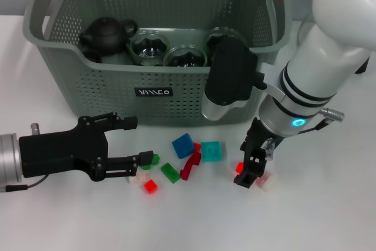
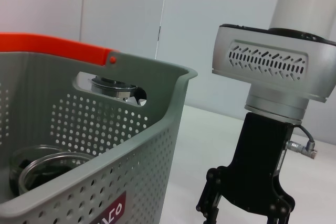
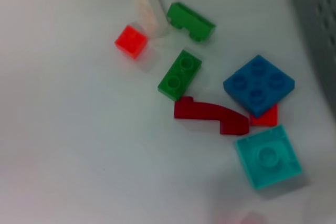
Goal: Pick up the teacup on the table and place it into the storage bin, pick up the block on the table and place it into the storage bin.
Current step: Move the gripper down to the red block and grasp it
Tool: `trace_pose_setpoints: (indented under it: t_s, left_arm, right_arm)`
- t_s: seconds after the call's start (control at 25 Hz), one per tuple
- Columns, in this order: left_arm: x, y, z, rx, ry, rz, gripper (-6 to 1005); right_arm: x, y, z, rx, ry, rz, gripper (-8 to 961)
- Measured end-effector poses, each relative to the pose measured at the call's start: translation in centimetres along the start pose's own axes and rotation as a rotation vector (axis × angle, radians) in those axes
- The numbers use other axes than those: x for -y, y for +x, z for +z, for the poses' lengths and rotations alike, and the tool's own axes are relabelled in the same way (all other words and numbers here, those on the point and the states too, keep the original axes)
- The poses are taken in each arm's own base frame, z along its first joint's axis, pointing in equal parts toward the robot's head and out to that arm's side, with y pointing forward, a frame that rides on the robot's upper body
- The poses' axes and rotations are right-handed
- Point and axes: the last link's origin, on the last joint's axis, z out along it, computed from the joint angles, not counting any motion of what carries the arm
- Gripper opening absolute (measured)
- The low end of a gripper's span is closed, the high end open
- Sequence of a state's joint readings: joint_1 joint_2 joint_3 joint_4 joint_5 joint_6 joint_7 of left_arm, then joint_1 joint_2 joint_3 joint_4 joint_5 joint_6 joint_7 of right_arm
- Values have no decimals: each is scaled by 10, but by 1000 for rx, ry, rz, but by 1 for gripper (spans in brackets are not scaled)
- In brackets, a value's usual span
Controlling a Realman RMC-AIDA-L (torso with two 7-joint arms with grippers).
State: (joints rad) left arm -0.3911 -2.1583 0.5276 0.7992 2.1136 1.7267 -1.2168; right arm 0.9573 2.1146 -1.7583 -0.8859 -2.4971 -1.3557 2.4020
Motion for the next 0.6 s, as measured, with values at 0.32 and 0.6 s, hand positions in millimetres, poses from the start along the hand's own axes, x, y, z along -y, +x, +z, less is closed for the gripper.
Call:
trace_pose_setpoints:
  t_s: [0.32,0.6]
  left_arm:
    - [0,-1,1,1,-2,-4,817]
    - [-1,-3,1,-1,-3,-13,817]
  right_arm:
    - [-1,3,2,-9,-6,13,772]
    - [-1,6,5,-13,-8,25,569]
